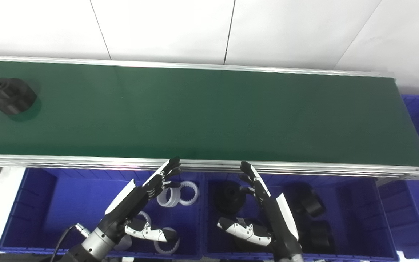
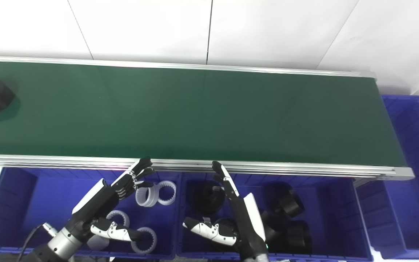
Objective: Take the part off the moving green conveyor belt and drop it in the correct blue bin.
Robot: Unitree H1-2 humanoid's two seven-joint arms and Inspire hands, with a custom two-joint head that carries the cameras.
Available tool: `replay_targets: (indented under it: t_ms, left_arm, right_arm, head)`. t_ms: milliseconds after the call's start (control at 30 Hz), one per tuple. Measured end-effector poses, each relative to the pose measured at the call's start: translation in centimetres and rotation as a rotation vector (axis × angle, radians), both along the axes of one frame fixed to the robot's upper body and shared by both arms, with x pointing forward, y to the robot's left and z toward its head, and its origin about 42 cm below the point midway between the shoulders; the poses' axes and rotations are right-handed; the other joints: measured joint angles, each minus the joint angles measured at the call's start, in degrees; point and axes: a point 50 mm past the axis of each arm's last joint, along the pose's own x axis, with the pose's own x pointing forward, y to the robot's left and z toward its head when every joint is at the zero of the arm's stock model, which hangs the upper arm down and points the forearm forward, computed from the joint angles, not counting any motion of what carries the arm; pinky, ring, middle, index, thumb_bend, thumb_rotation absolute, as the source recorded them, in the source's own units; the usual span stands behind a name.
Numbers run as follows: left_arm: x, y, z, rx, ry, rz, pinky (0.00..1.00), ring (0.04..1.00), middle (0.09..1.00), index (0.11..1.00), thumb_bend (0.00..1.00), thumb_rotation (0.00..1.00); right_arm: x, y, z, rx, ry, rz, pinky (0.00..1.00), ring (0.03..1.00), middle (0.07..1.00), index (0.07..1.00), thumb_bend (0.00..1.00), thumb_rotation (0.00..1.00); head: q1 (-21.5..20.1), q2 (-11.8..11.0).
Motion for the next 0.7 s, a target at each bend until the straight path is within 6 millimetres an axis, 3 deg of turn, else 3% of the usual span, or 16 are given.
replay_targets:
  t_ms: [700]
  left_arm:
    - [-0.14, 0.06, -0.52, 0.008, 0.016, 0.003, 0.89, 0.988, 1.000, 1.000, 0.93, 0.30]
  right_arm:
    - [0.02, -0.04, -0.50, -0.006, 0.020, 0.013, 0.79, 0.898, 0.927, 0.964, 0.87, 0.45]
  head:
    - [0.52, -1.58]
